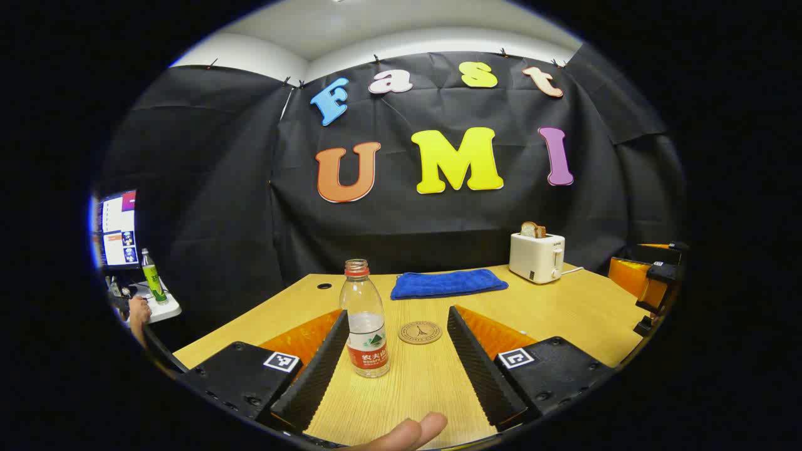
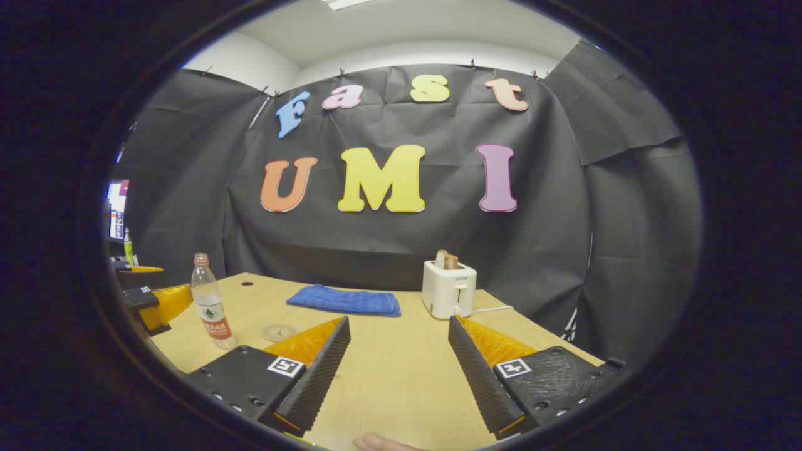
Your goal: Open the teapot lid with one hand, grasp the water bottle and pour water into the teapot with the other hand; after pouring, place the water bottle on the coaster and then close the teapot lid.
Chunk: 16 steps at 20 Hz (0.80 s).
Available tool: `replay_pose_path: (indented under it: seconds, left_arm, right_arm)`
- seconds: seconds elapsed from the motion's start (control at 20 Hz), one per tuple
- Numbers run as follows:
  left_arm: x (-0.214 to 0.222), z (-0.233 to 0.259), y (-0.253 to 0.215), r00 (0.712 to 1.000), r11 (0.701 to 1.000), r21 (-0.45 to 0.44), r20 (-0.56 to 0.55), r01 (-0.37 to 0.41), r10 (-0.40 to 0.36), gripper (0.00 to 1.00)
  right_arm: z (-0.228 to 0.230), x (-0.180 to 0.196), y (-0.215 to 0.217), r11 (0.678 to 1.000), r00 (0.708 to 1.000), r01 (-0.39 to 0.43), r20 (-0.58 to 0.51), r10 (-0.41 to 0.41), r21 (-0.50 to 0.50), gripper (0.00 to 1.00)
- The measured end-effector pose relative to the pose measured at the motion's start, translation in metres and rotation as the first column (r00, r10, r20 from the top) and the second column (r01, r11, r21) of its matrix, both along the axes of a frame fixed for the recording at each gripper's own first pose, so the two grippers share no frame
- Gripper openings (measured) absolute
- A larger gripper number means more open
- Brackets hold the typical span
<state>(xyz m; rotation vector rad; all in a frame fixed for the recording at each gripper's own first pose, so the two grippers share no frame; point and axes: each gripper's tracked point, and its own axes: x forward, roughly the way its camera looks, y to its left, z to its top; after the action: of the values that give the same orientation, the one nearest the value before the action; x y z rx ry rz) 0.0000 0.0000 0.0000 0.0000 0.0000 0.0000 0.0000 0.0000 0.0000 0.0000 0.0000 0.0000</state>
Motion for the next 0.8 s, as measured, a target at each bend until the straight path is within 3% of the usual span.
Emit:
replay_pose_path:
  seconds: [0.25, 0.8]
  left_arm:
    - [0.005, -0.009, 0.013, 0.999, 1.0, -0.007, -0.023, -0.025, 0.025, 0.99]
    - [0.009, -0.02, 0.017, 0.998, 0.999, -0.014, -0.057, -0.035, 0.034, 0.99]
  right_arm:
    - [-0.017, 0.007, -0.003, 0.999, 0.998, -0.01, -0.058, 0.012, 0.046, 0.98]
    - [-0.022, 0.011, -0.01, 1.0, 0.998, 0.003, -0.061, -0.002, 0.009, 0.97]
